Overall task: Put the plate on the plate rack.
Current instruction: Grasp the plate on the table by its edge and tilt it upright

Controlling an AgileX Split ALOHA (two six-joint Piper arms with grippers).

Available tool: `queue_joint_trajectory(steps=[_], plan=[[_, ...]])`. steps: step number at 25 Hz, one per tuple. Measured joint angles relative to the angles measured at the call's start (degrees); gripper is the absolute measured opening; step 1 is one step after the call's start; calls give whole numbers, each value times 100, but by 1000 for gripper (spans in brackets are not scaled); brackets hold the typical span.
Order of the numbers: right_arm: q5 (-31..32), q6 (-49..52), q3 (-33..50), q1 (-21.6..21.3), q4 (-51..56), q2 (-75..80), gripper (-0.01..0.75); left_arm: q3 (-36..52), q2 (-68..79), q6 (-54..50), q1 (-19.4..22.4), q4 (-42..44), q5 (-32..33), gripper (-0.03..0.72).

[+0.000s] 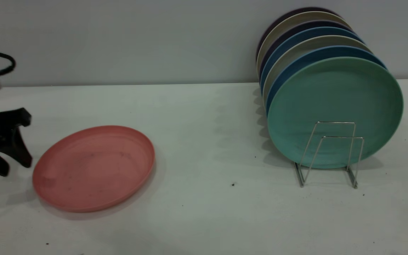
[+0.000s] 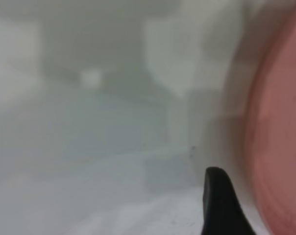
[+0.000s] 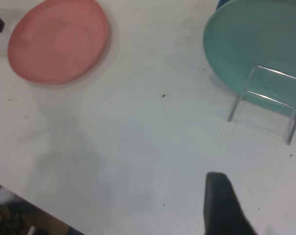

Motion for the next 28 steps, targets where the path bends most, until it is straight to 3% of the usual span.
queue_joint_trajectory(steps=[8, 19, 22, 28], plan=[[-18, -5, 0, 0, 0, 0, 403, 0, 324, 472, -30, -450, -180, 419], [-122, -11, 0, 0, 0, 0, 403, -17, 703, 2092, -126, -2117, -321, 400], [-134, -11, 0, 0, 2, 0, 403, -17, 745, 2163, -126, -2136, -359, 333], [-159, -16, 0, 0, 6, 0, 403, -80, 745, 2168, -126, -2144, -432, 40]])
